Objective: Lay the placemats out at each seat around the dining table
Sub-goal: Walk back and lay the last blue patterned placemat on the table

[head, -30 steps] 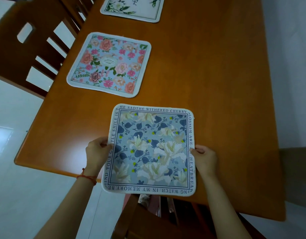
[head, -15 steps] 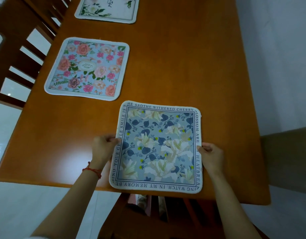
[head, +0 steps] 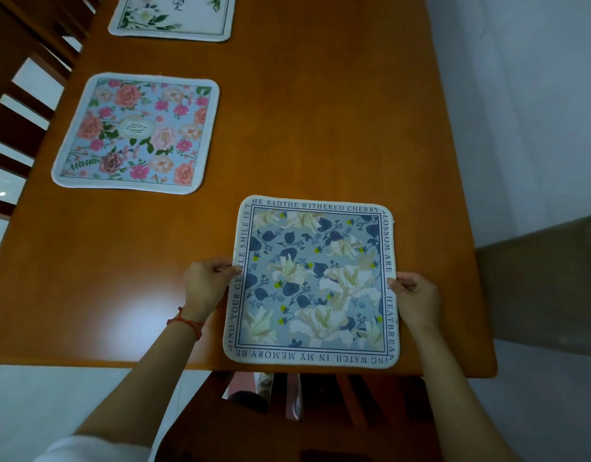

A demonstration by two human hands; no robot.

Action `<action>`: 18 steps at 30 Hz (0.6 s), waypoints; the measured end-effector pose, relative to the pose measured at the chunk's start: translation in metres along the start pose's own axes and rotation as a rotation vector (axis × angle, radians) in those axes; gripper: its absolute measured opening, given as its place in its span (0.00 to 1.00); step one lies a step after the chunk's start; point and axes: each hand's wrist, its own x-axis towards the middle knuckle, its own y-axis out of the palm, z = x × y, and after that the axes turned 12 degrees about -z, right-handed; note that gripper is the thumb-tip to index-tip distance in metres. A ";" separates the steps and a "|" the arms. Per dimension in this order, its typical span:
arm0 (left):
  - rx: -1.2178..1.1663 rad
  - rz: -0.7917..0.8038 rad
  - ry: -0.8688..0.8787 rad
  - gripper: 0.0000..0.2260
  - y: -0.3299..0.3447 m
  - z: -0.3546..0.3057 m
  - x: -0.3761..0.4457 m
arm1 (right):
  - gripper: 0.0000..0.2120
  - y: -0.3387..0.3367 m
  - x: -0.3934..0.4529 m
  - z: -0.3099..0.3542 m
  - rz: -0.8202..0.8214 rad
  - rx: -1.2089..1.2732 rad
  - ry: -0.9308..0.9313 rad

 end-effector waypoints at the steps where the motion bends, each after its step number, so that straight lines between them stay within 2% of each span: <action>1: -0.002 -0.003 -0.004 0.08 0.001 0.000 0.000 | 0.09 -0.001 0.001 0.000 -0.001 0.007 -0.006; 6: -0.029 -0.022 -0.047 0.08 0.005 -0.002 -0.002 | 0.09 -0.003 0.005 -0.004 0.003 0.014 -0.044; 18: 0.012 -0.100 -0.013 0.09 0.016 -0.016 0.000 | 0.09 0.001 0.019 0.001 -0.022 0.011 -0.102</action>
